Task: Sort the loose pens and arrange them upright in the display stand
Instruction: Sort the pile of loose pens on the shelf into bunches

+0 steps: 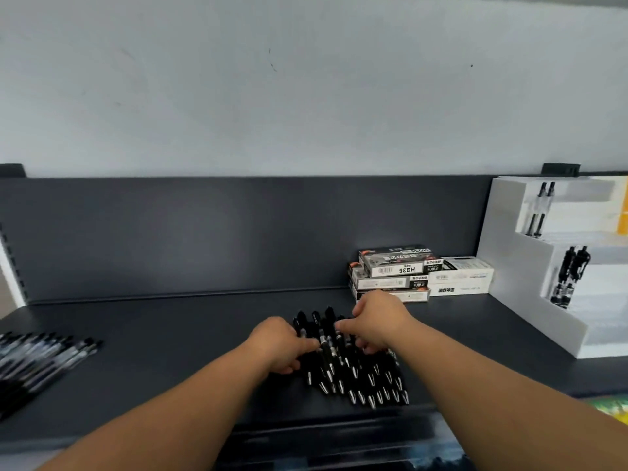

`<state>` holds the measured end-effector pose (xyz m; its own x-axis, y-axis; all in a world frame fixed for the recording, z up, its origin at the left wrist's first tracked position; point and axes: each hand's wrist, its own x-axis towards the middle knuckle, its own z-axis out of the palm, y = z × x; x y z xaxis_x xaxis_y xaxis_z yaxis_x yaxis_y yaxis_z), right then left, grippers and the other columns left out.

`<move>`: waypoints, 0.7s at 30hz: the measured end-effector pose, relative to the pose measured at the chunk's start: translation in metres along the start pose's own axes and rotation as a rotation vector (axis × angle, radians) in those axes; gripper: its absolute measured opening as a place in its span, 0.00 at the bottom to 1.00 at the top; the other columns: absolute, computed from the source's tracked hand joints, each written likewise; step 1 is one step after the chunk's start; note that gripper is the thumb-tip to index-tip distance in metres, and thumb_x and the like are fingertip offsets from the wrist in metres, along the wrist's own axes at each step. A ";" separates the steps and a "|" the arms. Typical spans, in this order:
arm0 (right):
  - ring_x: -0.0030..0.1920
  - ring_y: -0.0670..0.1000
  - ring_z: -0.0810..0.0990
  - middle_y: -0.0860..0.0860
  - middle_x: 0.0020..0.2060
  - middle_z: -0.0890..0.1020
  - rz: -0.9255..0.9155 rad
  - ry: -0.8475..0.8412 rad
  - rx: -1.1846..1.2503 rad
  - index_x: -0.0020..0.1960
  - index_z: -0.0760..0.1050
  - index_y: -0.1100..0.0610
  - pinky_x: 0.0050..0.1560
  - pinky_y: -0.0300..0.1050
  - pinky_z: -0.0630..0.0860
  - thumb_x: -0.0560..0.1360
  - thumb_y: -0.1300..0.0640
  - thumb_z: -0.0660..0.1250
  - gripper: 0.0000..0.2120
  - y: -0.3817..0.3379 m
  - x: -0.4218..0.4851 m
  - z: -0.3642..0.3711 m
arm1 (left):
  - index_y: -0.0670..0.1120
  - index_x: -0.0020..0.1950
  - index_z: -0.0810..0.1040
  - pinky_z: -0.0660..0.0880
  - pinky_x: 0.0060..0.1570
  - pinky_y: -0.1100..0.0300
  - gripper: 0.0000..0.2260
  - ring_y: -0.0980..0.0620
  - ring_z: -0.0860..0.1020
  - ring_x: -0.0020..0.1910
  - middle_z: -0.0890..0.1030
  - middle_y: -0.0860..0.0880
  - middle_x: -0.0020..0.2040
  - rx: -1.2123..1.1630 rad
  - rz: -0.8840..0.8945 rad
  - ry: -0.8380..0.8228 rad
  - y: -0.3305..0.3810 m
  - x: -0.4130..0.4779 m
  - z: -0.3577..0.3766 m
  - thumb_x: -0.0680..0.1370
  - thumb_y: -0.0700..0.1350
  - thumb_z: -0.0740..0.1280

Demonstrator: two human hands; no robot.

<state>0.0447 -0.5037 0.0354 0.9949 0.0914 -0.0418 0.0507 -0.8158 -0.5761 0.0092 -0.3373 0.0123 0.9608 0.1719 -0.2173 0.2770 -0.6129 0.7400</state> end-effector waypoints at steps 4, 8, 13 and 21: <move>0.44 0.50 0.82 0.51 0.43 0.84 -0.078 0.071 -0.084 0.48 0.81 0.55 0.46 0.44 0.79 0.68 0.49 0.75 0.13 0.007 -0.003 -0.003 | 0.43 0.45 0.78 0.80 0.50 0.54 0.16 0.47 0.81 0.46 0.82 0.45 0.45 0.110 0.034 0.080 0.002 -0.004 0.000 0.73 0.56 0.71; 0.56 0.48 0.77 0.46 0.55 0.79 -0.104 0.052 -0.077 0.58 0.76 0.48 0.55 0.43 0.75 0.66 0.44 0.76 0.23 0.020 -0.008 0.001 | 0.47 0.47 0.79 0.77 0.50 0.59 0.10 0.53 0.79 0.45 0.81 0.51 0.43 0.073 0.081 0.066 0.004 -0.006 0.009 0.74 0.53 0.72; 0.68 0.50 0.69 0.48 0.70 0.67 -0.195 -0.042 -0.059 0.72 0.65 0.49 0.65 0.42 0.67 0.70 0.43 0.73 0.34 0.036 -0.016 0.009 | 0.46 0.63 0.75 0.72 0.47 0.64 0.16 0.60 0.75 0.41 0.77 0.56 0.45 -0.019 0.132 0.085 0.007 -0.012 0.017 0.76 0.47 0.70; 0.78 0.52 0.41 0.47 0.78 0.48 -0.265 -0.115 -0.180 0.79 0.51 0.48 0.77 0.50 0.46 0.78 0.37 0.57 0.34 0.058 -0.012 0.030 | 0.46 0.72 0.67 0.67 0.50 0.66 0.24 0.54 0.74 0.59 0.70 0.49 0.69 0.111 0.201 0.129 0.005 -0.019 0.024 0.78 0.50 0.67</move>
<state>0.0328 -0.5347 -0.0223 0.9294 0.3690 -0.0077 0.3307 -0.8418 -0.4267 -0.0079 -0.3623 0.0048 0.9914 0.1303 0.0153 0.0847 -0.7246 0.6839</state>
